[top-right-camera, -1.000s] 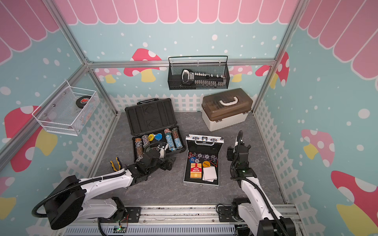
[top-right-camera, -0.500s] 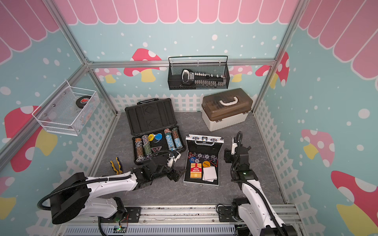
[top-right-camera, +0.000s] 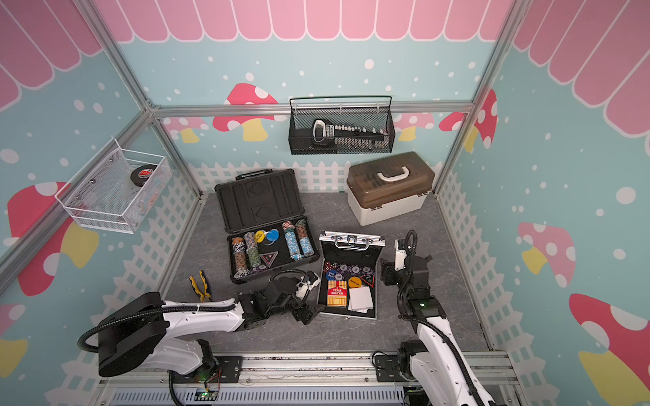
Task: Close the poker set cases
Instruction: Move the poker set case to the center of the board.
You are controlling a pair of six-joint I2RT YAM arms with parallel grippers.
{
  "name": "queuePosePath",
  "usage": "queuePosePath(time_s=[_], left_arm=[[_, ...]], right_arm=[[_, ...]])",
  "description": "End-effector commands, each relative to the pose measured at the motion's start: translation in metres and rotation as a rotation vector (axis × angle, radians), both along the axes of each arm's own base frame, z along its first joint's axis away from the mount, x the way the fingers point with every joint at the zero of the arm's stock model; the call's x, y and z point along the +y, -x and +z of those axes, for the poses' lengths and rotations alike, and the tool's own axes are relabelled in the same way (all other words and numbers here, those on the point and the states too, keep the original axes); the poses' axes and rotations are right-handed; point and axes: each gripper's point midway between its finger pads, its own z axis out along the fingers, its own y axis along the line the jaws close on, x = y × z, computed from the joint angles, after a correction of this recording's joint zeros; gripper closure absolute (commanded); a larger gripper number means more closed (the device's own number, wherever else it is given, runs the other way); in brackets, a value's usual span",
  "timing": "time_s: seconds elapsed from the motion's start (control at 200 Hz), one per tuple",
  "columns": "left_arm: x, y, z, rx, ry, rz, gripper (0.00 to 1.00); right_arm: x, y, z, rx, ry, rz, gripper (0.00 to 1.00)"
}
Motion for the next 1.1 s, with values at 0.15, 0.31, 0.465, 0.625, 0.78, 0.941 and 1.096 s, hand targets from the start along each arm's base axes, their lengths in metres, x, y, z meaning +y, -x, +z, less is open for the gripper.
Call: queuePosePath(time_s=[0.15,0.31,0.465,0.625,0.78,0.941,1.096], left_arm=[[0.004,0.001,0.008,-0.046,-0.019,-0.01,0.03],[0.003,0.002,0.0,-0.037,-0.03,-0.017,0.03],[-0.004,0.009,-0.008,-0.028,-0.082,-0.062,0.03],[-0.01,0.013,-0.015,-0.011,-0.111,-0.089,0.03],[-0.011,0.011,-0.017,-0.02,-0.123,-0.082,0.03],[-0.009,0.005,-0.021,-0.037,-0.141,-0.048,0.03],[-0.006,0.004,-0.029,-0.036,-0.176,-0.036,0.03]], right_arm=[[0.021,0.004,0.022,-0.037,-0.067,0.101,0.31],[0.009,-0.003,0.042,-0.109,-0.053,0.028,0.3],[0.006,-0.012,0.06,-0.156,-0.043,0.003,0.31],[0.012,-0.023,0.071,-0.18,-0.056,0.034,0.31],[0.016,-0.032,0.076,-0.199,-0.065,0.049,0.33],[0.018,-0.036,0.078,-0.216,-0.072,0.056,0.39],[0.019,-0.039,0.078,-0.228,-0.078,0.058,0.46]])
